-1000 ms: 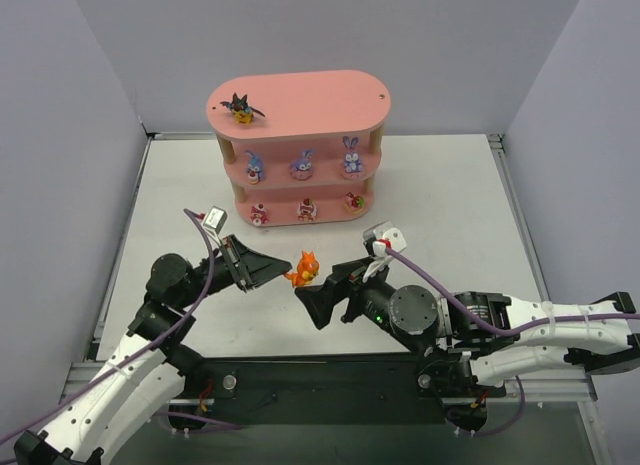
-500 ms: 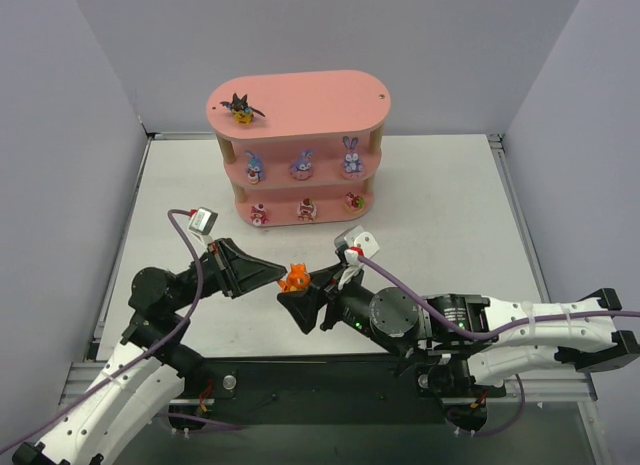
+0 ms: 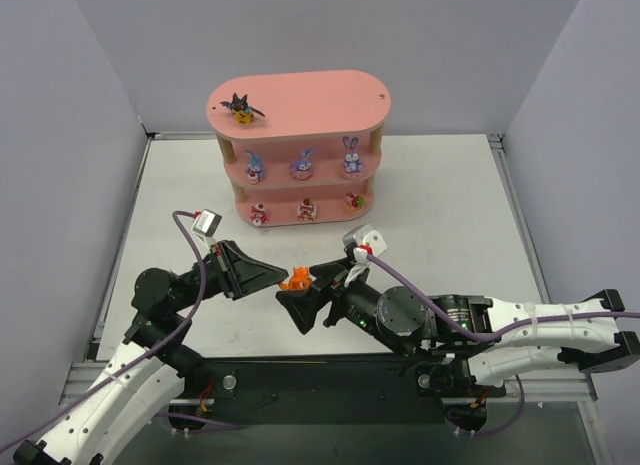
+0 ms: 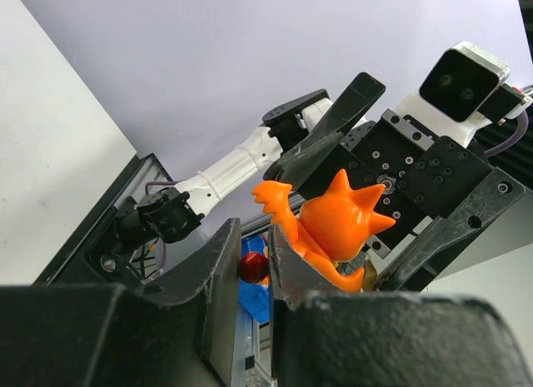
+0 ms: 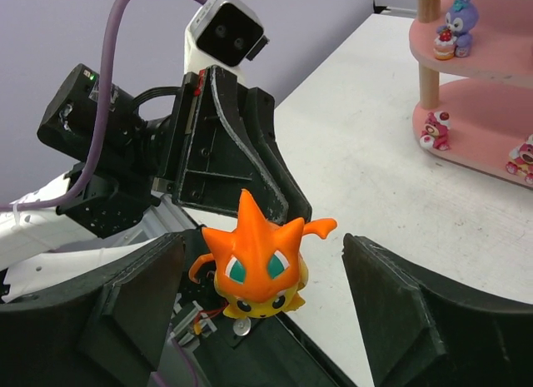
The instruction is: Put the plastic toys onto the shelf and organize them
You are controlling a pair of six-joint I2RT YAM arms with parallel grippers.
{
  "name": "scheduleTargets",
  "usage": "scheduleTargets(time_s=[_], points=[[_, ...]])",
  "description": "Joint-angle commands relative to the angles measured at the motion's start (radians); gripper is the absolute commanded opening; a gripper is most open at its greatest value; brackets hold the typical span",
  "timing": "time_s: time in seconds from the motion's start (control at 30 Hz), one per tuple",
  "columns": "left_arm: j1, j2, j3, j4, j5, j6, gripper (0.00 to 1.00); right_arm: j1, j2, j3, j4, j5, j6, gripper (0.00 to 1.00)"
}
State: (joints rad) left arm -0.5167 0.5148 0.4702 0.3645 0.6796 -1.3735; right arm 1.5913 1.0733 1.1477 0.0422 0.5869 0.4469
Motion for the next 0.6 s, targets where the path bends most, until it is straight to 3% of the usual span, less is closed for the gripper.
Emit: scheduleTargets(time_s=[0.0, 0.4, 0.5, 0.53, 0.57], points=[[-0.003, -0.002, 0.004, 0.083, 0.009, -0.015, 0.0, -0.001, -0.036, -0.009, 0.047, 0.082, 0.007, 0.77], [-0.003, -0.002, 0.001, 0.076, 0.001, -0.015, 0.0, -0.002, -0.006, 0.015, 0.031, 0.068, 0.015, 0.37], [-0.005, -0.002, 0.013, 0.076, 0.005, -0.006, 0.0, -0.002, 0.0, 0.026, 0.027, 0.057, 0.019, 0.18], [-0.003, -0.002, 0.016, 0.067, 0.006, 0.001, 0.0, -0.002, 0.005, 0.03, 0.025, 0.056, 0.019, 0.04], [-0.003, -0.002, 0.027, 0.047, 0.005, 0.025, 0.0, -0.002, 0.008, 0.043, 0.015, 0.059, 0.019, 0.0]])
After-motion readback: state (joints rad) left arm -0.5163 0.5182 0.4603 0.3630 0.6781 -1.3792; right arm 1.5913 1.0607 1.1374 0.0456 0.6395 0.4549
